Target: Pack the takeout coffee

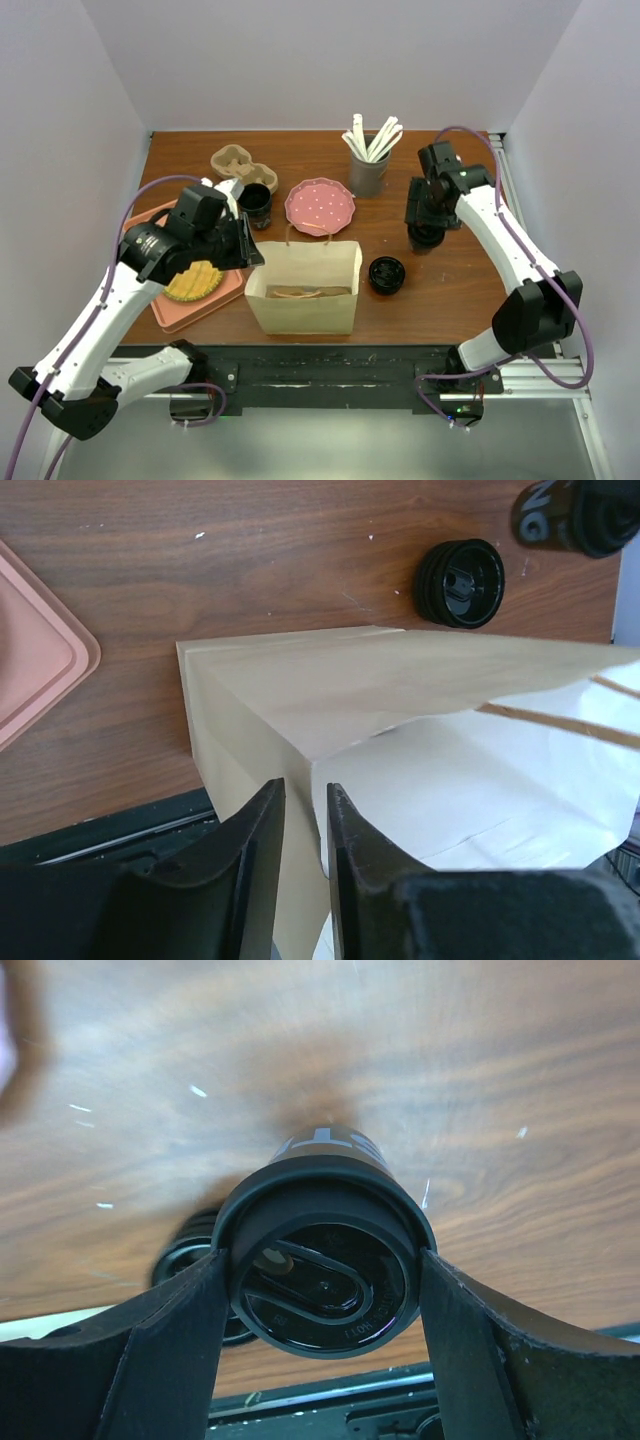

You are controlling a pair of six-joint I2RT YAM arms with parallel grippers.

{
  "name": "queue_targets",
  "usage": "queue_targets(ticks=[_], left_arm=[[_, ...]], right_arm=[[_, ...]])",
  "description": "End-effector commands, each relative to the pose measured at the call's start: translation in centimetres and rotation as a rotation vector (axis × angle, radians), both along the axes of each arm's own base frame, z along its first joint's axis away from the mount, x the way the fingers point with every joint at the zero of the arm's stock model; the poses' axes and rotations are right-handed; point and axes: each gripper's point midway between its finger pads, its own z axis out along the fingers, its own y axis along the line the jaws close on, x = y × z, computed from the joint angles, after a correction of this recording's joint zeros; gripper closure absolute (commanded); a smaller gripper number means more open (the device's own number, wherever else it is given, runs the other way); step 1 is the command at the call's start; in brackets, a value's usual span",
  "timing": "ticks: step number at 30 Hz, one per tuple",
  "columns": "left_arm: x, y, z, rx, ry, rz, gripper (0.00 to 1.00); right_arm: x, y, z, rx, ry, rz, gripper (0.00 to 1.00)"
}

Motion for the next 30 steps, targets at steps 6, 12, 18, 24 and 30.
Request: queue_targets(ticks=[6, 12, 18, 24, 30], left_arm=[[1.3, 0.9, 0.8, 0.090, -0.040, 0.007, 0.65], [1.2, 1.4, 0.8, 0.134, -0.006, 0.010, 0.62], [1.8, 1.9, 0.3, 0.186, -0.015, 0.006, 0.60], [3.9, 0.1, 0.3, 0.169, -0.027, -0.025, 0.88], [5.0, -1.5, 1.9, 0.106, -0.019, -0.011, 1.00]], right_arm=[[-1.1, 7.0, 17.4, 0.101, -0.325, 0.360, 0.66], [-5.1, 10.5, 24.8, 0.337, -0.489, 0.487, 0.69], [-9.5, 13.3, 30.2, 0.568, -0.646, 0.715, 0.71], [-13.5, 15.7, 33.3, 0.747, -0.732, 0.942, 0.69], [-15.8, 16.9, 34.8, 0.862, -0.790, 1.048, 0.71]])
